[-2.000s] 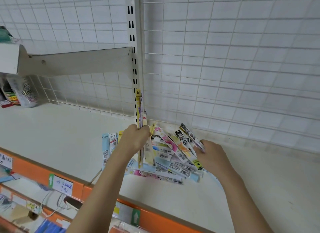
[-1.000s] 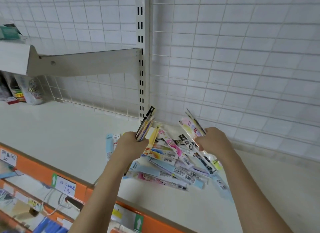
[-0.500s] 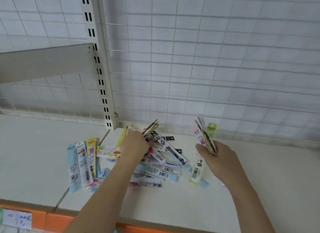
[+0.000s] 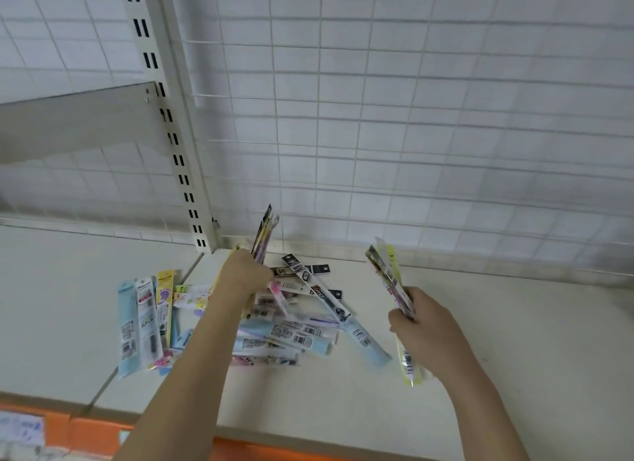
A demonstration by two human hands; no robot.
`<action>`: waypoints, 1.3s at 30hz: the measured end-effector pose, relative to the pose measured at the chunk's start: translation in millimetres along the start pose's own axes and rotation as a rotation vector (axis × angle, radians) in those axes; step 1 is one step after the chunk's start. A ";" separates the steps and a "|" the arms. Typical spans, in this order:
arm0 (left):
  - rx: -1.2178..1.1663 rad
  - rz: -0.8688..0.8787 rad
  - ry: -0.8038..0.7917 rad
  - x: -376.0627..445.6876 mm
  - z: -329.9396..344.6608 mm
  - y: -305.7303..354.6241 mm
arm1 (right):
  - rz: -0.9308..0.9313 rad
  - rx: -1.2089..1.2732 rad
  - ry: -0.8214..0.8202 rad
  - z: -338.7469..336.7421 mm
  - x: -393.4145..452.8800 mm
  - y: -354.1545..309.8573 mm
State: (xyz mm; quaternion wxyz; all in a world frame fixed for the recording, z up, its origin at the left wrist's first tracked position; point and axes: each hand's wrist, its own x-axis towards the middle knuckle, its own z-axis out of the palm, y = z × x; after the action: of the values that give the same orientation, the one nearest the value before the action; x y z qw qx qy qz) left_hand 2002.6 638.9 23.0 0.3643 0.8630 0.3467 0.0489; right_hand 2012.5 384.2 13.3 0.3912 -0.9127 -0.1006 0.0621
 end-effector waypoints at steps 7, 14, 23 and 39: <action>-0.291 -0.065 -0.021 -38.2 -23.6 7.6 | -0.073 0.006 -0.033 -8.7 14.7 -18.5; -0.490 -0.022 0.062 -76.3 -24.7 2.6 | -0.263 -0.175 -0.257 19.1 55.2 -35.5; -0.607 -0.137 0.256 -110.3 -14.5 -18.4 | -0.269 -0.374 -0.249 64.8 73.8 -36.8; -0.295 -0.062 0.276 -123.7 24.7 -10.9 | -0.125 -0.090 -0.251 -9.3 43.6 8.2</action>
State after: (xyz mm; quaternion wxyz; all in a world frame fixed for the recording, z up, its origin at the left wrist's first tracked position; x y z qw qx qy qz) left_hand 1911.4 551.2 18.6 0.4373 0.7743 0.4086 0.2057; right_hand 2057.8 382.3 12.3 0.3371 -0.9064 -0.2079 0.1470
